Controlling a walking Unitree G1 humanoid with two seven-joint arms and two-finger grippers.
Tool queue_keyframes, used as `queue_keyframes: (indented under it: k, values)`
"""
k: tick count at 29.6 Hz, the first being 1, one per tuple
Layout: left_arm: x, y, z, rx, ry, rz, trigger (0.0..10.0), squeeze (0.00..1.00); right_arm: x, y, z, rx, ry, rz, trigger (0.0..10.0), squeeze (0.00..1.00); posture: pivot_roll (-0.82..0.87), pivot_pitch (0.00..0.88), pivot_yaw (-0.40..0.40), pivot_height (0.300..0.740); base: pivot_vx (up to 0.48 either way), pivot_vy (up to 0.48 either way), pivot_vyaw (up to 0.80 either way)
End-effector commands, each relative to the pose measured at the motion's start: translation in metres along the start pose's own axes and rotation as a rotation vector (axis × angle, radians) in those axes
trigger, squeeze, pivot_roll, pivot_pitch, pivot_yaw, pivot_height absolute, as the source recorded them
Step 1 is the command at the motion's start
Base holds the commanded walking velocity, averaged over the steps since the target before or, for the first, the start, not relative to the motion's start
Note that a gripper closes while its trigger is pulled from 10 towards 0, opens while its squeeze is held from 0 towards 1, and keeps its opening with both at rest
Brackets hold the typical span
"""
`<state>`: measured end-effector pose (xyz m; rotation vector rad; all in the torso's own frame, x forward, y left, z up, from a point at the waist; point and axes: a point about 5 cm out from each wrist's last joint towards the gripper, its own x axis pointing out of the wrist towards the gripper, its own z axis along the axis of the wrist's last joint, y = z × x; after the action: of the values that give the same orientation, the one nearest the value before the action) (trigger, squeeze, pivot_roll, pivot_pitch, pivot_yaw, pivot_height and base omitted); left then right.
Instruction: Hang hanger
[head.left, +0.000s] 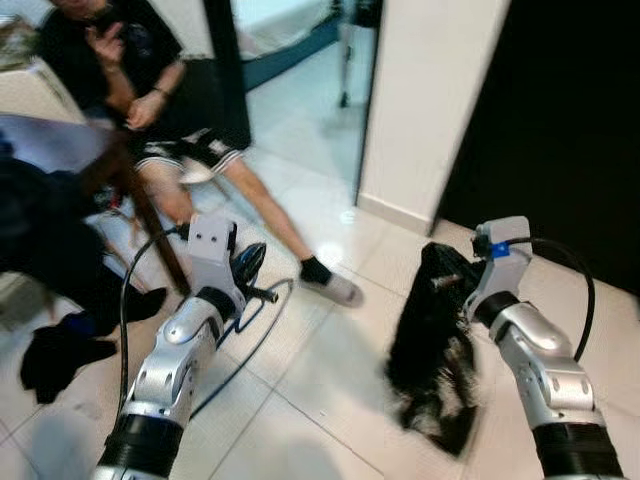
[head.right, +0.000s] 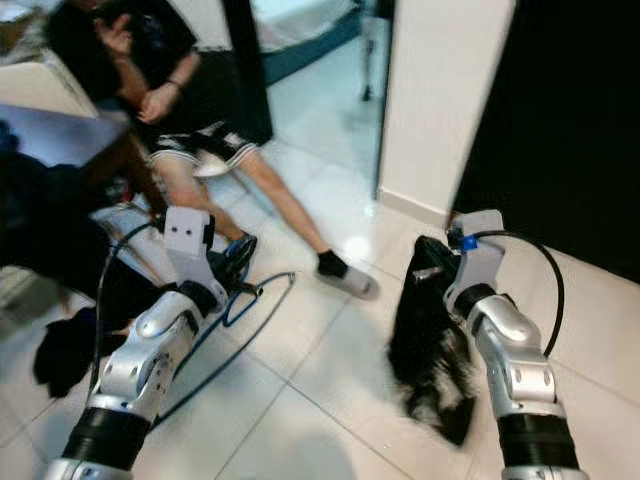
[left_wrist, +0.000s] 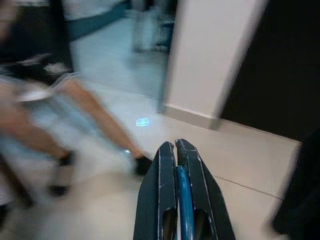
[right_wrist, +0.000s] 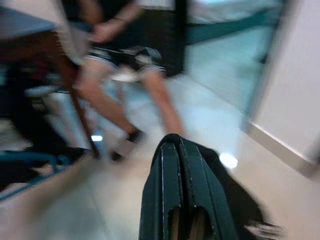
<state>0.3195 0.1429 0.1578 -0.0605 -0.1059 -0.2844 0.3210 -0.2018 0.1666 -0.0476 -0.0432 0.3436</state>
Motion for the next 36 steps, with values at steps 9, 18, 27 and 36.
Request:
queue_keyframes:
  k: [9, 18, 27, 36]
  values:
    - [-0.006, 0.016, 0.011, 0.109, -0.006, 0.059, 10.0, 0.0, 0.009, 0.013, 0.036, -0.021, -0.118, 0.104, 10.0, 0.0, 0.05, 0.126, -0.008, 0.74, 0.48, 0.0, 0.78]
    - [0.012, -0.01, 0.065, 0.145, -0.185, -0.055, 10.0, 0.0, 0.02, 0.014, 0.06, -0.039, -0.186, 0.103, 10.0, 0.0, 0.06, 0.12, -0.013, 0.74, 0.48, 0.0, 0.78]
    - [0.018, -0.011, 0.114, 0.2, -0.314, -0.051, 10.0, 0.0, 0.024, 0.015, 0.072, -0.036, -0.22, 0.104, 10.0, 0.0, 0.06, 0.118, -0.014, 0.74, 0.48, 0.0, 0.78]
    - [0.018, -0.013, 0.146, 0.217, -0.396, -0.071, 10.0, 0.0, 0.027, 0.008, 0.088, -0.033, -0.282, 0.04, 10.0, 0.0, 0.07, 0.116, -0.012, 0.74, 0.48, 0.0, 0.46]
